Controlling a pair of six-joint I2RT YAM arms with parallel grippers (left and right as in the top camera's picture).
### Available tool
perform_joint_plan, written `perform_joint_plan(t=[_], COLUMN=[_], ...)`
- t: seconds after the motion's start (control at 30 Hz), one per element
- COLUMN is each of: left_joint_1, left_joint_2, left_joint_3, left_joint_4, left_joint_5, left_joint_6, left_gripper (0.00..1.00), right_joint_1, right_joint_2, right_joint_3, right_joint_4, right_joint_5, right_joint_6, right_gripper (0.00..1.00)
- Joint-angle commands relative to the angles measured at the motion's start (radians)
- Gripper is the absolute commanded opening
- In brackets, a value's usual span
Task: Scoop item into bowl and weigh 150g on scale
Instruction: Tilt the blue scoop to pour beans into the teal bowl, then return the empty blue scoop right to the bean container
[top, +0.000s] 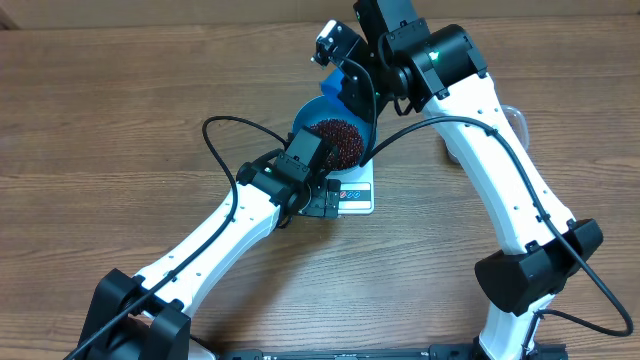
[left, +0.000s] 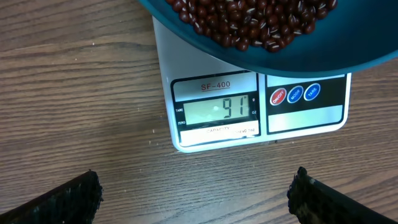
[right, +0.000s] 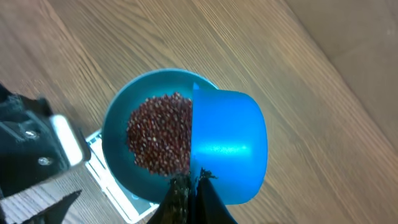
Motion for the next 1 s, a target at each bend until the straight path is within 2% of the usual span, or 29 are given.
perform_joint_plan(t=[0.0, 0.07, 0.17, 0.2, 0.33, 0.5, 0.63, 0.83, 0.97], left_joint_1=[0.004, 0.004, 0.004, 0.004, 0.004, 0.004, 0.004, 0.004, 0.004], left_joint_2=[-0.008, -0.008, -0.008, -0.008, -0.008, -0.008, -0.008, -0.008, -0.008], left_joint_3=[-0.005, -0.005, -0.005, -0.005, -0.005, -0.005, -0.005, -0.005, -0.005], left_joint_4=[0.003, 0.003, 0.003, 0.003, 0.003, 0.003, 0.003, 0.003, 0.003], left_joint_5=[0.005, 0.005, 0.005, 0.005, 0.005, 0.005, 0.005, 0.005, 0.005], left_joint_6=[-0.014, -0.014, -0.014, -0.014, -0.014, -0.014, -0.014, -0.014, -0.014], left_gripper=[0.99, 1.00, 1.00, 0.99, 1.00, 0.99, 1.00, 1.00, 1.00], right_joint_1=[0.004, 0.005, -0.002, -0.002, -0.005, -0.045, -0.133, -0.296, -0.485], right_joint_2=[-0.017, -0.017, -0.016, -0.014, -0.013, -0.013, -0.013, -0.013, -0.010], right_joint_3=[-0.005, -0.005, -0.005, -0.005, -0.005, -0.005, -0.005, -0.005, -0.013], right_joint_4=[0.000, -0.015, 0.038, 0.041, 0.014, 0.010, 0.010, -0.037, -0.102], right_joint_5=[0.023, 0.068, 0.036, -0.021, 0.014, 0.037, 0.020, -0.134, -0.143], right_joint_6=[0.063, 0.073, 0.177, 0.165, 0.181, 0.354, 0.465, 0.472, 0.455], right_gripper=[0.04, 0.04, 0.04, 0.04, 0.04, 0.04, 0.04, 0.04, 0.04])
